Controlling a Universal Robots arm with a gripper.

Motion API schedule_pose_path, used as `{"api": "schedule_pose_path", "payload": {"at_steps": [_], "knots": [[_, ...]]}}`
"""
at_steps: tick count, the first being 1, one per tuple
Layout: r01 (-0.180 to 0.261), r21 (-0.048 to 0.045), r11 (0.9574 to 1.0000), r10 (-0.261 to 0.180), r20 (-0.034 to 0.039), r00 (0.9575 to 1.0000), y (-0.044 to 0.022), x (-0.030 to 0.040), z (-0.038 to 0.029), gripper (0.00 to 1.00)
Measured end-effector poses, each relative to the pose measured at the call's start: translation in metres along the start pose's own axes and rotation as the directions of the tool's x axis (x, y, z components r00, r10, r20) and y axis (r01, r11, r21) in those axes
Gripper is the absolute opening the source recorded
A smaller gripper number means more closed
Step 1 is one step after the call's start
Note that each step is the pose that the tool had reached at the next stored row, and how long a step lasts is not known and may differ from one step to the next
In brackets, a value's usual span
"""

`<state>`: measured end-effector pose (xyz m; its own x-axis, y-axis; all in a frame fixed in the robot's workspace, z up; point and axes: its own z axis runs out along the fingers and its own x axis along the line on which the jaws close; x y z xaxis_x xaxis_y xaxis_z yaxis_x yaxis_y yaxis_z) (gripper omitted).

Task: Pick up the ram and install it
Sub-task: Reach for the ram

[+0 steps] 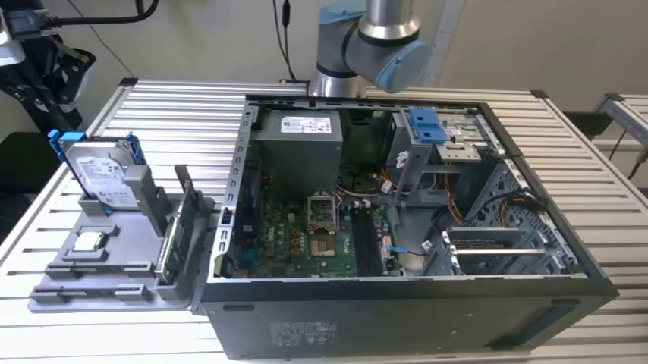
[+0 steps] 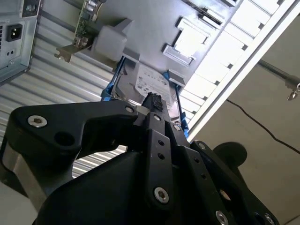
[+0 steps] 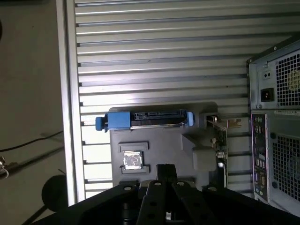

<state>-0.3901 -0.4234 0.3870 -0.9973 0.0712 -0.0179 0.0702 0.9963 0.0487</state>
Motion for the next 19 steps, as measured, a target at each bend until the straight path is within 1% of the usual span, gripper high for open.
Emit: {"api": "schedule_pose_path", "payload": {"at_steps": [4,19], "knots": [[0.000,0.0000,1.0000,0.000,0.0000,1.0000,-0.0010,0.0001,0.0000,0.11],[0.000,0.0001,1.0000,0.000,-0.0001,1.0000,-0.0149,-0.0010,-0.0002,0.11]]}}
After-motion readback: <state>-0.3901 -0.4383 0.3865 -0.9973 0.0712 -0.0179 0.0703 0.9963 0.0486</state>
